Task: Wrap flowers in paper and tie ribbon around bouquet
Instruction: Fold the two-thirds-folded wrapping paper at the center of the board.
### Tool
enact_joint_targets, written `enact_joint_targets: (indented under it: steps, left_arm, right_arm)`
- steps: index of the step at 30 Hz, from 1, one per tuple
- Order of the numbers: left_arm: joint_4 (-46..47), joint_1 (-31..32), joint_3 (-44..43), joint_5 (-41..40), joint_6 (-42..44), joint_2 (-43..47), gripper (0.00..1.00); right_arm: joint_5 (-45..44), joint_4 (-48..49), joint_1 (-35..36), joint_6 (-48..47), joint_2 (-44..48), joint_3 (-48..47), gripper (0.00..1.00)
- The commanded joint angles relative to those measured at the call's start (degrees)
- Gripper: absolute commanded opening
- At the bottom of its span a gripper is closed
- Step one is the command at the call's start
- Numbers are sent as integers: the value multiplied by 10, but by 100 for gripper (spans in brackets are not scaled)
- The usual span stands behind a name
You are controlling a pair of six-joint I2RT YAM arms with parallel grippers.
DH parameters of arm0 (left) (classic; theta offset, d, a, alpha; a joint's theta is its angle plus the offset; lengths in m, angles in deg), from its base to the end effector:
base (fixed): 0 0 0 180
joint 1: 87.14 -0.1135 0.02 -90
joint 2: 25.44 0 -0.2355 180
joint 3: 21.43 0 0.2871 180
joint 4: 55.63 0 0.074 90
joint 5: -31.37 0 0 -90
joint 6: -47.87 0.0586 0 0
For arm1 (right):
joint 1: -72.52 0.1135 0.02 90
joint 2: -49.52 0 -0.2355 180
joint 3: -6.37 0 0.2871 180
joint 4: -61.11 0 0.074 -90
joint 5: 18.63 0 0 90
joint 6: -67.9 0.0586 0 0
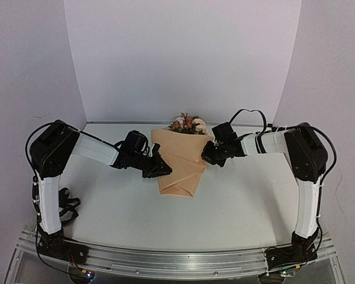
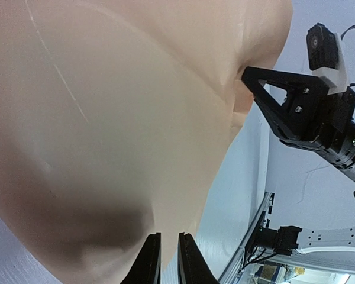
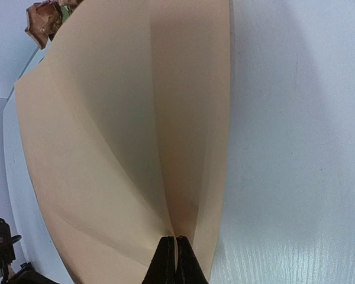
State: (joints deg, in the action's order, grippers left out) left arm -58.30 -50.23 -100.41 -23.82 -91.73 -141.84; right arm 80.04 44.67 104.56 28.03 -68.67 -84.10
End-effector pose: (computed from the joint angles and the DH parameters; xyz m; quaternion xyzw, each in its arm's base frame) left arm 0.3366 -0.2947 0.0713 0.0298 0.8738 -0.4734 0.1074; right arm 0.4022 0.2622 0.0956 0.1153 0.9116 0.3077 0.2469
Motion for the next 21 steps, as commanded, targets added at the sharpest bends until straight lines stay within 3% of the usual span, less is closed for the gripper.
enact_joint_targets:
  steps: [1, 21]
  left_arm:
    - [6, 8, -7, 5, -3, -12, 12]
    - [-4, 10, 58, -12, 7, -6, 9]
  right_arm:
    - [-4, -2, -5, -8, -10, -4, 0]
    - [-8, -18, -10, -16, -20, -15, 0]
